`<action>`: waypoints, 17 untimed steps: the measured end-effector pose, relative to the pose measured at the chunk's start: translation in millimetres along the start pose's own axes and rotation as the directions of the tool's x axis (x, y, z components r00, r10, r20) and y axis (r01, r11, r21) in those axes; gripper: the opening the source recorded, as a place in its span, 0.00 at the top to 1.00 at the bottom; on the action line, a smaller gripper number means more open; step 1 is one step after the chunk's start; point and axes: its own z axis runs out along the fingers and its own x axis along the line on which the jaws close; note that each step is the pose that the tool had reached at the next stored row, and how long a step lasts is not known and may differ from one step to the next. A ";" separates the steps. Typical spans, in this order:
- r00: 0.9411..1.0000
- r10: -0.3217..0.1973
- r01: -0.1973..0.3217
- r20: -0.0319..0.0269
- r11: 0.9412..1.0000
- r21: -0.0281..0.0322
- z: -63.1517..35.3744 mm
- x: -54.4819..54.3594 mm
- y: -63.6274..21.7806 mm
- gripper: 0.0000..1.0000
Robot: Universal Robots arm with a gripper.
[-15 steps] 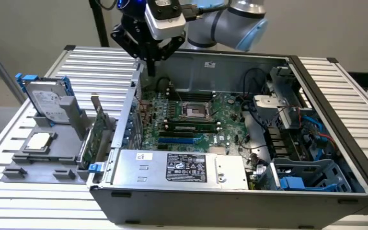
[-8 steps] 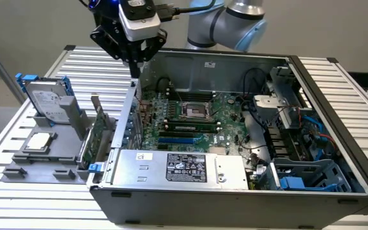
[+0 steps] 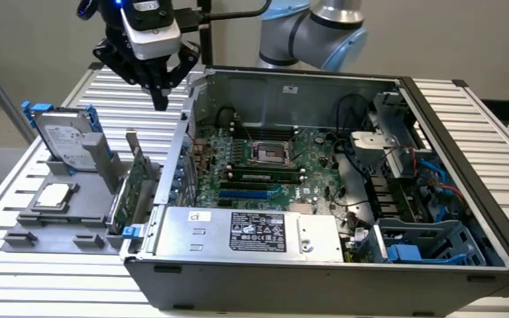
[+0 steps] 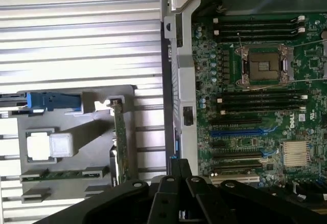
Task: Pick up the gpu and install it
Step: 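Reach for the gpu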
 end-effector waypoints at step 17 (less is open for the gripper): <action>1.000 -0.001 0.000 0.001 1.000 0.019 10.4 77.0 -9.2 0.89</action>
